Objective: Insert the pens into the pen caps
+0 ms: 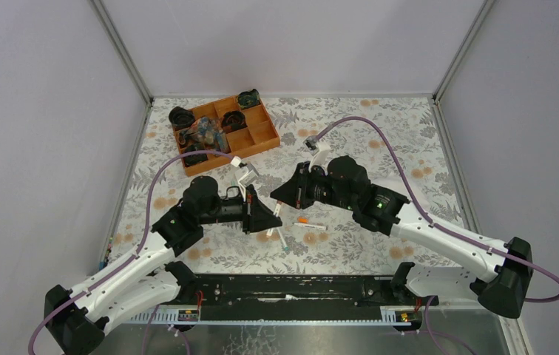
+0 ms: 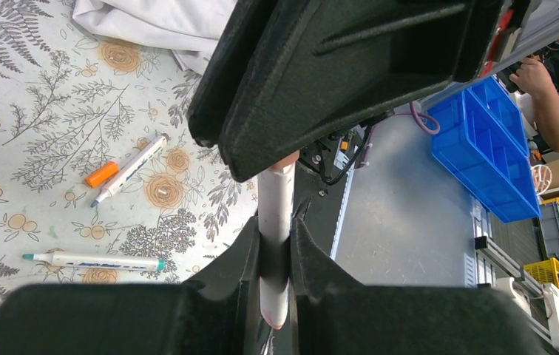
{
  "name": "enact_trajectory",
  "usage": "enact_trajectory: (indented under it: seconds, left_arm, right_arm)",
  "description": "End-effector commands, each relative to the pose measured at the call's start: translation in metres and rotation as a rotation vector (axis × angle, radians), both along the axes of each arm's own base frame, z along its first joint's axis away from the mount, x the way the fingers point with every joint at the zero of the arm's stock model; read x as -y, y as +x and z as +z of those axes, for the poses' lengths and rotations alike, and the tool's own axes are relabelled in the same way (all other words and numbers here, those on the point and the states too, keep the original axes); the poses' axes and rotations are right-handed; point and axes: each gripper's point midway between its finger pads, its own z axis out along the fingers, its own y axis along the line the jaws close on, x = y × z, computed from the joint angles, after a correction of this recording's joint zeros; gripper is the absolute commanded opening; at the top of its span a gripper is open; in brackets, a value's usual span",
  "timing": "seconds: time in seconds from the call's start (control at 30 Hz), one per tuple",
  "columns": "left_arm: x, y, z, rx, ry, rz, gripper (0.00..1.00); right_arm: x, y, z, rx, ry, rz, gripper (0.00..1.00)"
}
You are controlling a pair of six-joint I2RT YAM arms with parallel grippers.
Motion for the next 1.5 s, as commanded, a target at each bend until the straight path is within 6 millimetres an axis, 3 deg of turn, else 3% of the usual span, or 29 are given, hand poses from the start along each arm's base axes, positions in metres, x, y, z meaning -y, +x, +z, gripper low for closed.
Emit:
enact_trajectory:
  seconds: [0.0,0.37,0.87,1.13,1.47]
  left_arm:
    - [0.007,0.004,0.03,0.066,-0.097,-0.005,0.0]
    - [0.012,-0.004,0.056,0.081,-0.201,-0.054,0.0]
    - [0.007,-0.005,0.071,0.088,-0.265,-0.065,0.0]
    - [0.001,-0.006,0.078,0.076,-0.304,-0.073,0.0]
    - [-0.002,0.015,0.071,0.083,-0.243,0.035,0.0]
  right_arm:
    - [-0.005,-0.018,0.016,0.015,0.07,0.092,0.0]
    - [-0.013,-0.06,0.007,-0.054,0.086,0.335,0.0]
    - [-0.006,-0.106,-0.001,-0.154,0.108,0.572,0.0]
    - [-0.002,-0.119,0.001,-0.18,0.121,0.641,0.0]
    - [0.003,-0.12,-0.025,-0.271,0.025,0.599,0.0]
